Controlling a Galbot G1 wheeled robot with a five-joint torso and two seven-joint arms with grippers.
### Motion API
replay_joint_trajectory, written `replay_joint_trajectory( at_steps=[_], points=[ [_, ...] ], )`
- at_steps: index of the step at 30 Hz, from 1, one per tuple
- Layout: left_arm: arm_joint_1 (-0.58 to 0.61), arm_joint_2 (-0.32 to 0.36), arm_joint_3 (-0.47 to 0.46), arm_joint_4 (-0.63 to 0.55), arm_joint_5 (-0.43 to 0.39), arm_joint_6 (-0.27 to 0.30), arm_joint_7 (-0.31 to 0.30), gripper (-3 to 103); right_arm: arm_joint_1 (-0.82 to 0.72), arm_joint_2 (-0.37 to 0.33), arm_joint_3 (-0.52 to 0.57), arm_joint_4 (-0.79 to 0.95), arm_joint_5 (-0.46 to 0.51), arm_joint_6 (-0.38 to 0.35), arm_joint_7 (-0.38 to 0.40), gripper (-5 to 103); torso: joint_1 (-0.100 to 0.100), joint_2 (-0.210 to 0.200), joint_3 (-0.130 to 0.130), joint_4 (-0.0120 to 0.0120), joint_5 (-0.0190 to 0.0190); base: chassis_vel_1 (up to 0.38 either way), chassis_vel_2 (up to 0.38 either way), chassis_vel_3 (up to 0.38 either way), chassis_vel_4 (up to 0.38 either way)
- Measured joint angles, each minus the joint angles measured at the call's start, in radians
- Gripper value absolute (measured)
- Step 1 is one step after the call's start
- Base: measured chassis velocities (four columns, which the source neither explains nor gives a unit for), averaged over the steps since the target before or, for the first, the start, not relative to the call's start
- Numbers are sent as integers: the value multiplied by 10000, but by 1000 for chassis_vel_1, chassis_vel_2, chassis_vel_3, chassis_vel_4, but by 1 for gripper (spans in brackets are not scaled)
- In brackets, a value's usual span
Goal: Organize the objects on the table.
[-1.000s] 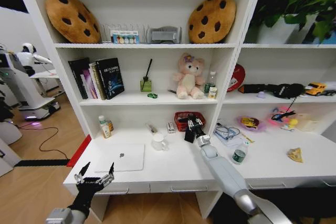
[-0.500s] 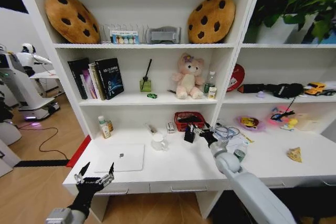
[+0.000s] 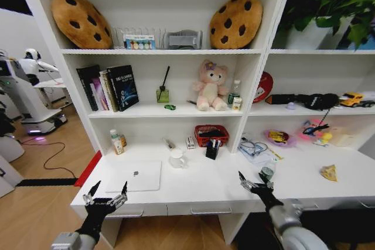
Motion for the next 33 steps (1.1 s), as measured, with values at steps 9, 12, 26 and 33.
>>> replay_joint_trajectory(
  at_steps=[9, 12, 26, 33],
  points=[
    [0, 0, 3, 0, 0, 3, -1, 100, -419, 492, 344, 173, -164, 496, -227, 100, 5, -4, 3, 4, 9, -98, -105, 106, 105],
    [0, 0, 3, 1, 0, 3, 0, 100, -387, 476, 348, 172, -162, 531, -235, 100, 5, -4, 2, 4, -3, -204, -208, 222, 183],
    [0, -2, 4, 0, 0, 5, 0, 100, 236, 185, -198, -280, -1029, 1075, -553, 100, 4, -4, 2, 4, 9, -270, -265, 259, 256],
    [0, -2, 4, 0, 0, 5, 2, 100, 598, -153, -887, -636, -1514, 1158, -1028, 100, 3, -3, 2, -3, 6, -20, -92, 86, 69]
  ],
)
